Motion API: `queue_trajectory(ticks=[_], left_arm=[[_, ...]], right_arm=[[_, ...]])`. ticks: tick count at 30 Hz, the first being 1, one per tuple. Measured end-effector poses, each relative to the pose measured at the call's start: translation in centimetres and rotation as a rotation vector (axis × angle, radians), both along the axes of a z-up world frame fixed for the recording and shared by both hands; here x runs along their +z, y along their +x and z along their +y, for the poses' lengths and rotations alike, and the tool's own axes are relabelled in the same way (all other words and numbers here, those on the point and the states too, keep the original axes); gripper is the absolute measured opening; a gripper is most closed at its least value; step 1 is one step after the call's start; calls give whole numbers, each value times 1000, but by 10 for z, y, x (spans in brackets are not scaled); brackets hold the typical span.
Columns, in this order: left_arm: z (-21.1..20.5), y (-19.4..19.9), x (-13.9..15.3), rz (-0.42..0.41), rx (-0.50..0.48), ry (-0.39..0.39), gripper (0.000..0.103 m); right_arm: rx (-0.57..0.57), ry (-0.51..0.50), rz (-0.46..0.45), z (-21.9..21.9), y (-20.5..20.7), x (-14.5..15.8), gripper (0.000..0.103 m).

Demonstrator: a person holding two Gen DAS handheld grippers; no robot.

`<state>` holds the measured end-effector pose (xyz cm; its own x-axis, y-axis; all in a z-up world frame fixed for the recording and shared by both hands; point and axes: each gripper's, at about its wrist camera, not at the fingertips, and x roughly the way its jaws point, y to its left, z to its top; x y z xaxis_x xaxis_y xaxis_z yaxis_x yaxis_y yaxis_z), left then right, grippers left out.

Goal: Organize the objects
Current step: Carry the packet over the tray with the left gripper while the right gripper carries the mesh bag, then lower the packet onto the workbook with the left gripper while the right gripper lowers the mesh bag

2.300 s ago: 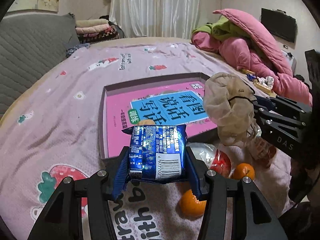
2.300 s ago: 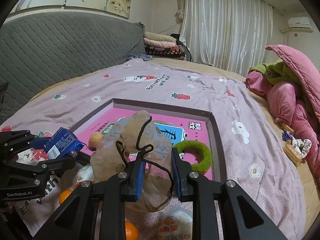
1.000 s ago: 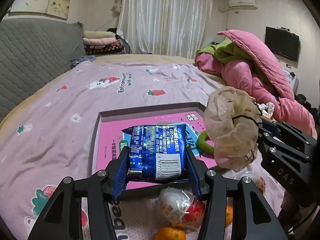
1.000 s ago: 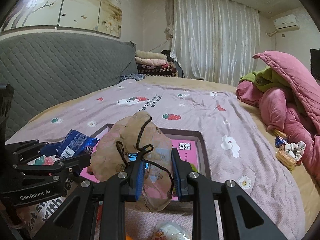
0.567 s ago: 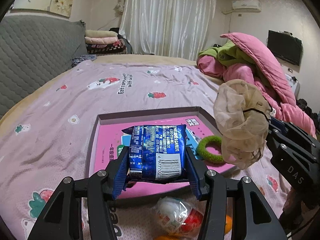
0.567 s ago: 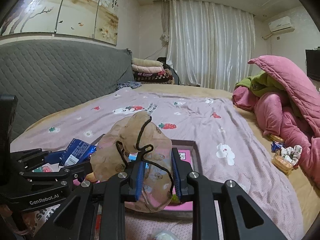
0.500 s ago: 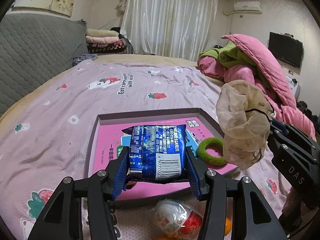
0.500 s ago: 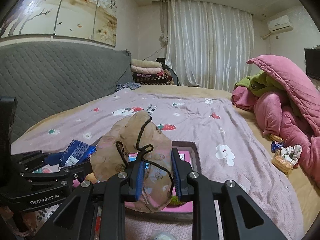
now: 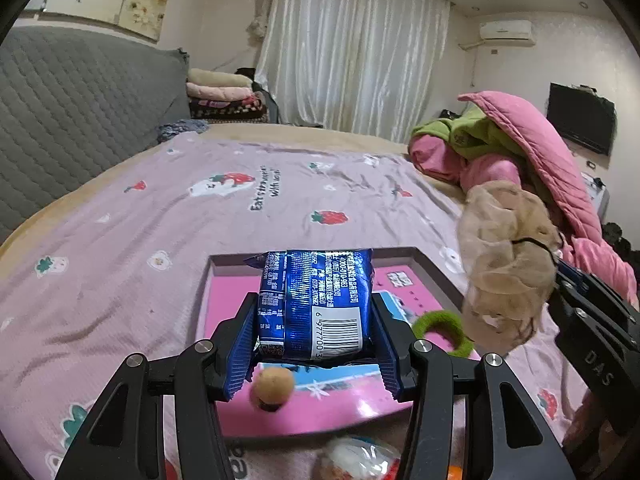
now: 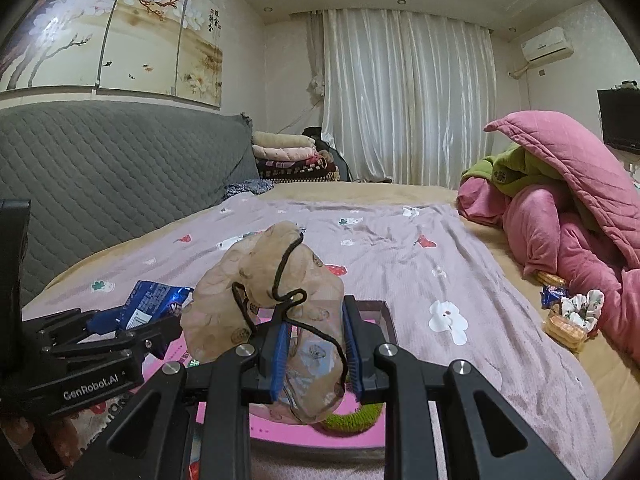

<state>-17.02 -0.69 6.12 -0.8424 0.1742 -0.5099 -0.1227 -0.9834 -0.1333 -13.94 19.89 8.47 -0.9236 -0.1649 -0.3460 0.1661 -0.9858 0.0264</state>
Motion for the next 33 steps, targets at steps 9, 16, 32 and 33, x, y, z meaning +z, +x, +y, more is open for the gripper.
queue_trajectory(ticks=[9, 16, 32, 33], left_arm=[[-6, -21, -8, -21, 29, 17, 54], [14, -29, -22, -56, -5, 5, 54], [45, -31, -45, -116, -69, -81, 54], [46, -32, -47, -120, -73, -84, 54]], right_arm=[[-14, 16, -6, -4, -14, -4, 25], [-27, 58, -57, -4, -28, -16, 25], [-51, 136, -156, 4, -42, -44, 25], [-49, 136, -164, 4, -43, -45, 25]])
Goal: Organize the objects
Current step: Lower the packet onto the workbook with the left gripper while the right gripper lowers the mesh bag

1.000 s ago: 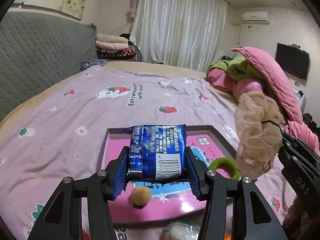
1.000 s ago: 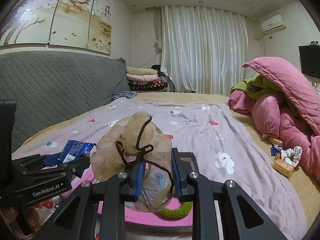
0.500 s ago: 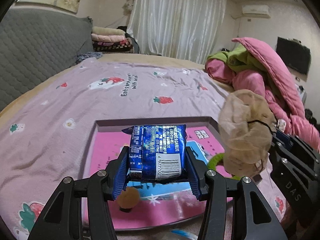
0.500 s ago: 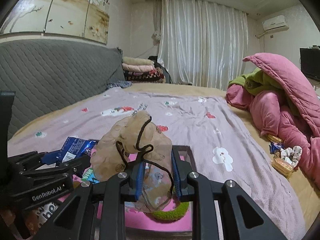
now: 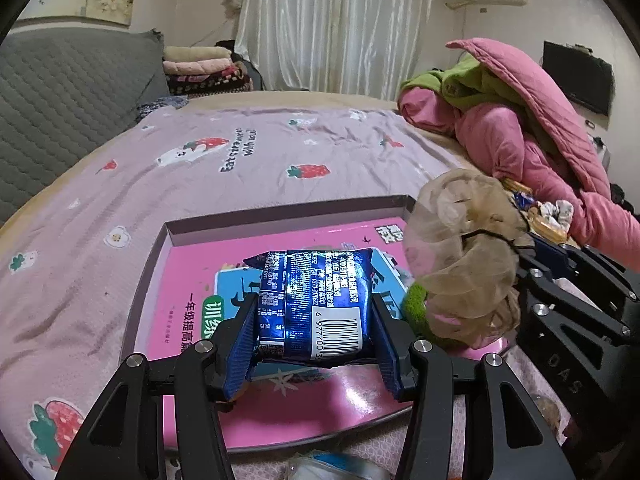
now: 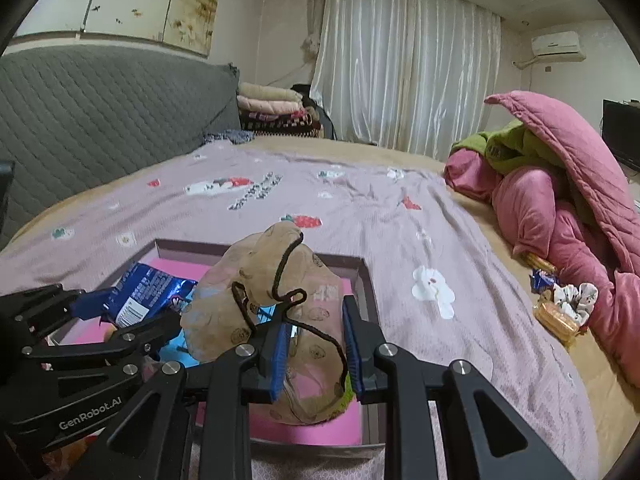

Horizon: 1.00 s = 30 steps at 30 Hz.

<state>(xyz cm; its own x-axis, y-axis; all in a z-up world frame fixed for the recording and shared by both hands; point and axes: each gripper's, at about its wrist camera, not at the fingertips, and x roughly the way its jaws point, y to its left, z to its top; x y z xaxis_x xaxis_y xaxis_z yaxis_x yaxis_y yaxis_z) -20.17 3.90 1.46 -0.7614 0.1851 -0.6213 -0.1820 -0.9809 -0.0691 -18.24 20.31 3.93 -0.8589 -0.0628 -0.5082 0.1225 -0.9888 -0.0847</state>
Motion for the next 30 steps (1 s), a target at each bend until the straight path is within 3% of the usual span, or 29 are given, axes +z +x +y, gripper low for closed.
queue_trajectory(ticks=[14, 30], left_arm=[[8, -2, -11, -41, -26, -47, 54], [17, -2, -21, -86, -47, -90, 54]], right_arm=[[-25, 26, -75, 2, -8, -15, 25], [-22, 127, -147, -7, -11, -28, 25]])
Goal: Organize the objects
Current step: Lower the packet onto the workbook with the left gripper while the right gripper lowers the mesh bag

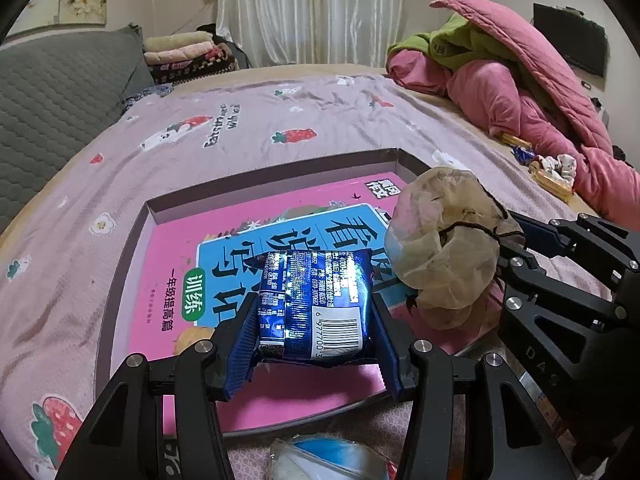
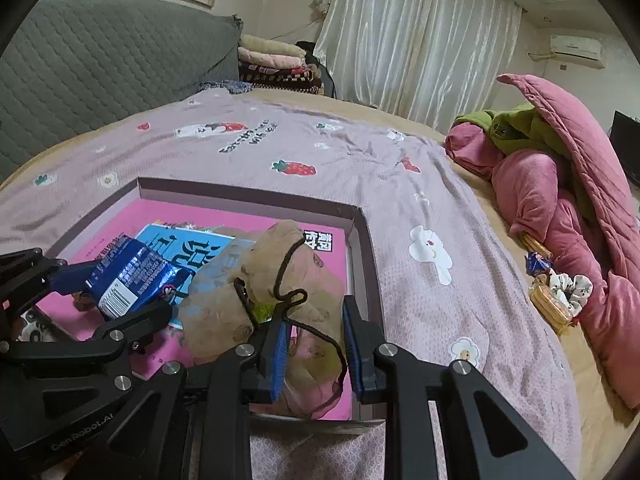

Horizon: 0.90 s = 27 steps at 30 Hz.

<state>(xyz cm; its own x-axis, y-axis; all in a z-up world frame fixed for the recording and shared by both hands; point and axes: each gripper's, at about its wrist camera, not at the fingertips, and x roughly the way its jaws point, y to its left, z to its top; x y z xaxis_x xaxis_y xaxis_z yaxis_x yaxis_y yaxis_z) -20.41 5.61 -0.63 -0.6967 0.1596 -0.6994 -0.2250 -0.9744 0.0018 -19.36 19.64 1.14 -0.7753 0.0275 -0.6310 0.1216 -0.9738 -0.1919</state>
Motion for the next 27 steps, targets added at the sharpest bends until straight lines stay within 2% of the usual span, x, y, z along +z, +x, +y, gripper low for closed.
queue_trajectory(ticks=[9, 20, 27], left_arm=[[-2, -5, -8, -57, 5, 4, 55], [-1, -3, -8, -60, -9, 1, 55], [-1, -2, -7, -62, -12, 2, 55]], right_arm=[[12, 45, -28, -5, 0, -4, 25], [19, 38, -56, -3, 2, -7, 26], [24, 25, -65, 0, 5, -7, 33]])
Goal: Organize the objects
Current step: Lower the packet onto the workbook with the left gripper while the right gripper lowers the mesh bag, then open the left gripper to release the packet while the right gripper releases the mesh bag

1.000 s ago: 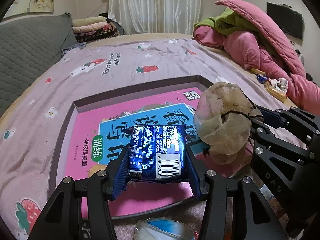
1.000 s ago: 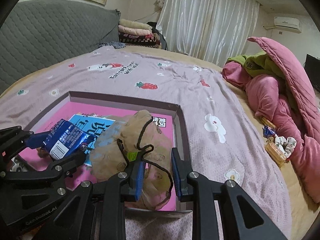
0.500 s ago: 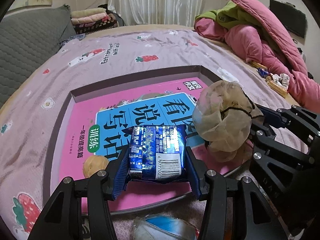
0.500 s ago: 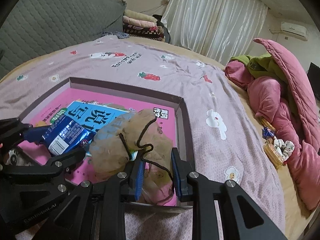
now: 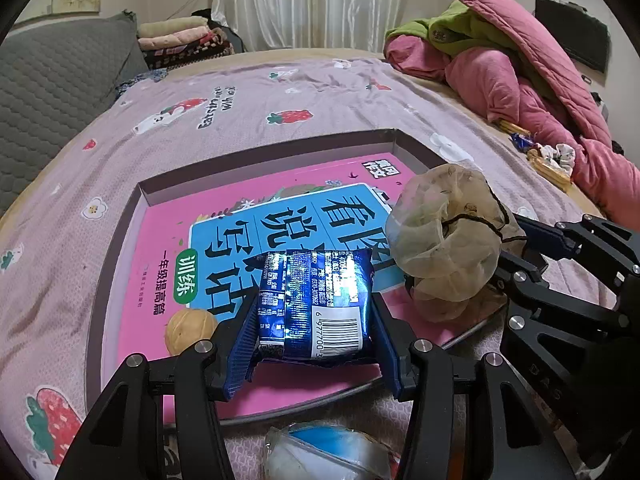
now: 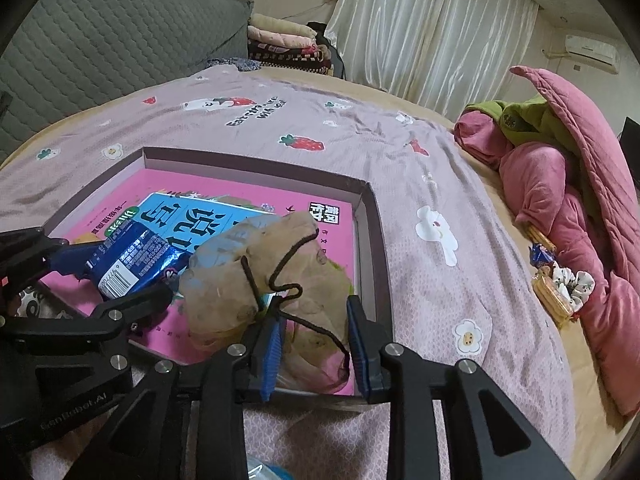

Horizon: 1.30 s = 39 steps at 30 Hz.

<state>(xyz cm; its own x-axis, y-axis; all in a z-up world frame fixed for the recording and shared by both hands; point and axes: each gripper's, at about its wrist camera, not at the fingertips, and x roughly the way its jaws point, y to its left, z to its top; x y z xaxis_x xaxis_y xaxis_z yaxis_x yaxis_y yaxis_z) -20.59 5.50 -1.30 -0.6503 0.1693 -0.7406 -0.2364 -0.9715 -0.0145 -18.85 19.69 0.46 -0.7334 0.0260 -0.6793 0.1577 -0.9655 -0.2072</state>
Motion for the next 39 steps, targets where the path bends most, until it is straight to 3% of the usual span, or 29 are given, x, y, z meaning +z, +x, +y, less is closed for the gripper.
queue_trajectory(ticks=[12, 39], left_arm=[[1, 1, 1, 1, -3, -1, 55], [0, 4, 4, 12, -4, -13, 55]], right_arm=[[23, 16, 10, -1, 6, 2, 52], [44, 27, 53, 3, 18, 10, 62]])
